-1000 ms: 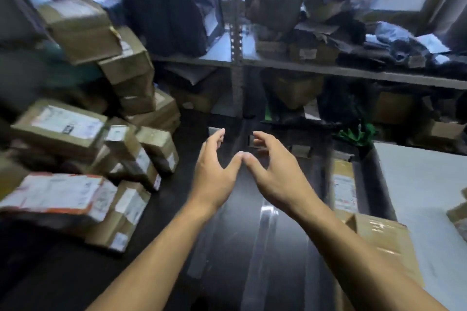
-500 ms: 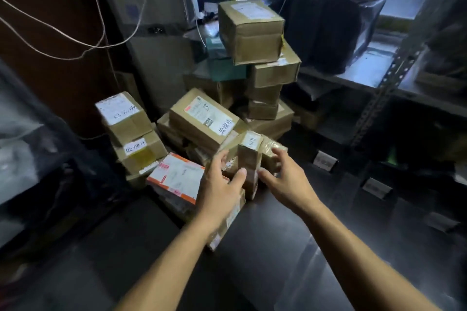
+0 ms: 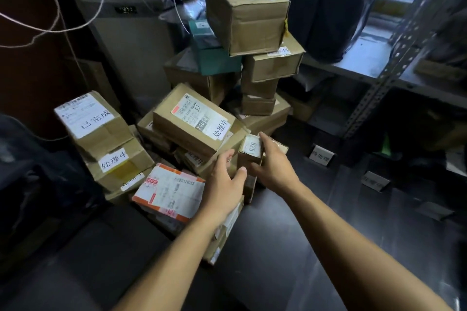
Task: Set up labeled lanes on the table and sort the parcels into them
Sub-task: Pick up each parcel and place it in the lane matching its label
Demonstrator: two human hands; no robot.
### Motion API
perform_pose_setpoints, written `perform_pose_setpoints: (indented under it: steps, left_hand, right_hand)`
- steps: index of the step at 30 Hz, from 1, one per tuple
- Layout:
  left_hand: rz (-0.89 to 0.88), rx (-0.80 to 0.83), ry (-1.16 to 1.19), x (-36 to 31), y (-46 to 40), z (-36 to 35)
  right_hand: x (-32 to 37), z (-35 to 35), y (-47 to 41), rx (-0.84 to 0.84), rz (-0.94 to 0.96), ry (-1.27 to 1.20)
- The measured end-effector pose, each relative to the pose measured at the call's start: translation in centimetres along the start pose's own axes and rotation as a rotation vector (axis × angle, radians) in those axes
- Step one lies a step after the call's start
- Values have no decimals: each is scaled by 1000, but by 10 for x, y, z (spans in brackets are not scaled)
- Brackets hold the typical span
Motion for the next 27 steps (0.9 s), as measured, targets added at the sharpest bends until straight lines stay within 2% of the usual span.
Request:
perform_pose_setpoints:
  steps: [5, 9, 14, 18, 21, 24, 27]
  left_hand:
    - [15, 1, 34, 2, -11, -2]
    - [-29, 26, -3, -4, -15, -8]
    - [-50, 259, 39, -18, -12, -35]
    - [-78, 430, 135, -43, 3, -77]
    - [-127, 479, 207, -65, 15, -109]
    - [-233, 538, 253, -89, 24, -137]
    - [-257, 567, 329, -119, 33, -166]
  right_hand:
    - [-6, 7, 13, -15, 36, -86]
    - [-11, 47, 29, -64, 52, -128]
    - [-11, 111, 47, -153, 36, -176]
    - [-9, 155, 66, -343, 0, -242]
    - [-14, 187, 82, -492, -39, -298]
    - [-30, 220, 102, -541, -57, -307]
    - [-61, 252, 126, -584, -87, -285]
Point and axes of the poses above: each hand's wrist, its own y-axis away from the middle knuckle, its own z-axis out of the back of the hand, x = y × z, the point moved 1 cm from there along -y, towards the middle knuckle, and after that the axes turned 8 degrees about -z, right-handed, at the moved point
